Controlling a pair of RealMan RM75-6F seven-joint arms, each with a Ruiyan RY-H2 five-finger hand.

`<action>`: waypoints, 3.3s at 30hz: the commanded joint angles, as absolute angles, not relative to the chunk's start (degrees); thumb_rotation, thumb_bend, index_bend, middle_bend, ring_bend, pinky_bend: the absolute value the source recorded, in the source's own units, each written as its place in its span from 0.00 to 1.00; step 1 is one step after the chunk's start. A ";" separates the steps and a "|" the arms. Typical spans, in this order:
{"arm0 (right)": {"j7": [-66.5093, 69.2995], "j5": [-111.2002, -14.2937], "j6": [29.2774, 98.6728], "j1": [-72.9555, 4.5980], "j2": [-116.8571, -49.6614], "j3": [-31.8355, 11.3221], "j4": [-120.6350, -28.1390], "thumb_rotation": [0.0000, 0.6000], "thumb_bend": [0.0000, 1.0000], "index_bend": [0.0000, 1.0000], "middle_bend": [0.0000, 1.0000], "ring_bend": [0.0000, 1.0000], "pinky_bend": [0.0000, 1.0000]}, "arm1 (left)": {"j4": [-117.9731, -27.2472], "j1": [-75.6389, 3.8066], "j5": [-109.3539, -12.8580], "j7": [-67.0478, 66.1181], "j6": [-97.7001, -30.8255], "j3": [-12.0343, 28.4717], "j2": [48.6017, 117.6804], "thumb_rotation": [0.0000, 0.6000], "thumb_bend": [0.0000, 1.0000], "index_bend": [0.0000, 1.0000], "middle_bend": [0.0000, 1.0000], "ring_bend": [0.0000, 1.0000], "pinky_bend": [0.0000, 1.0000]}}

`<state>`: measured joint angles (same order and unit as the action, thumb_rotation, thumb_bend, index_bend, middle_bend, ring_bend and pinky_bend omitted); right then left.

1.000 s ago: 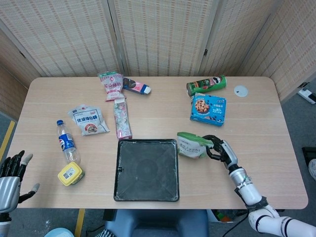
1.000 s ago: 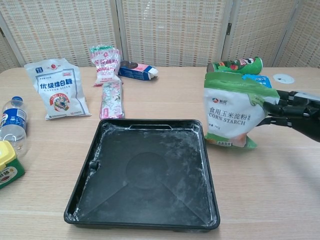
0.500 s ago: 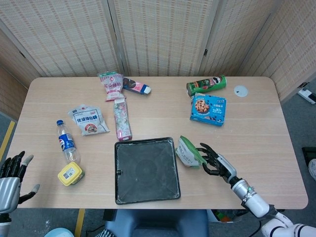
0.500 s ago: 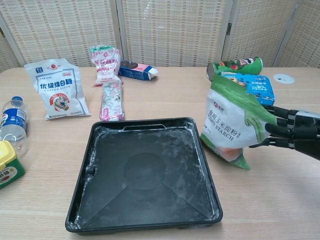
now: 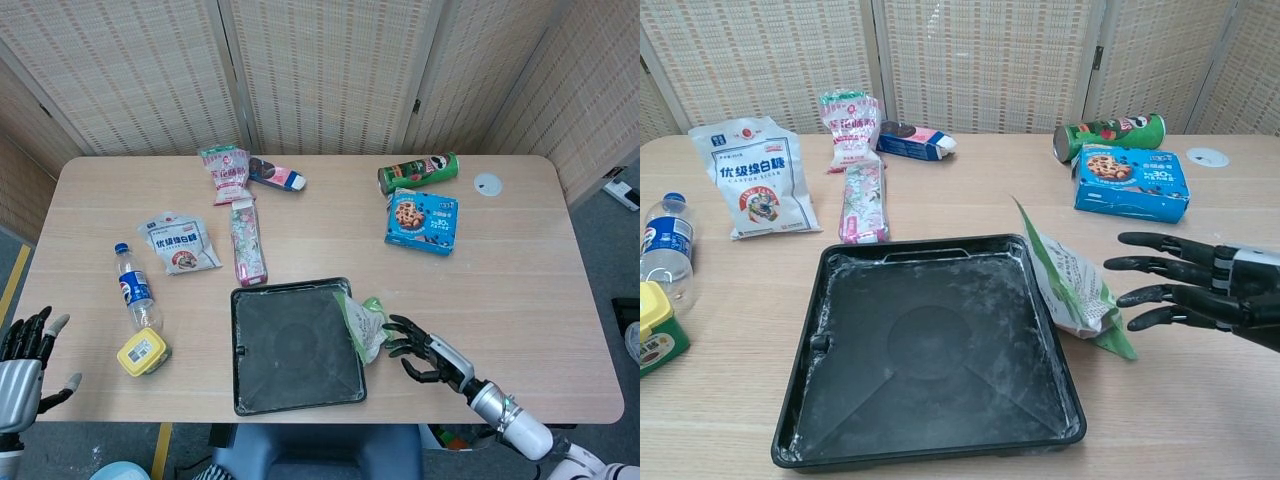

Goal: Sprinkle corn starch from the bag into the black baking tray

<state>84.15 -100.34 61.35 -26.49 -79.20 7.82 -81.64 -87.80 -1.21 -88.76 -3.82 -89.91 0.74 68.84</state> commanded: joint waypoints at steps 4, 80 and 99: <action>75.06 -102.20 65.70 -25.51 -78.47 9.36 -80.34 1.00 0.45 0.00 0.11 0.22 0.24 | -87.76 -1.26 -88.76 -3.88 -89.92 0.84 68.93 1.00 0.30 0.14 0.00 0.01 0.00; 7.06 -82.58 51.29 -37.84 -100.78 -3.36 -59.33 1.00 0.47 0.49 0.38 0.30 0.13 | -87.72 0.59 -89.21 -2.65 -92.55 0.99 68.35 1.00 0.32 0.16 0.00 0.01 0.00; -13.83 -84.05 55.99 -41.98 -88.54 -9.14 -78.34 1.00 0.51 0.55 0.43 0.43 0.23 | -88.23 0.66 -90.13 -2.39 -93.18 1.01 67.90 1.00 0.32 0.16 0.00 0.01 0.00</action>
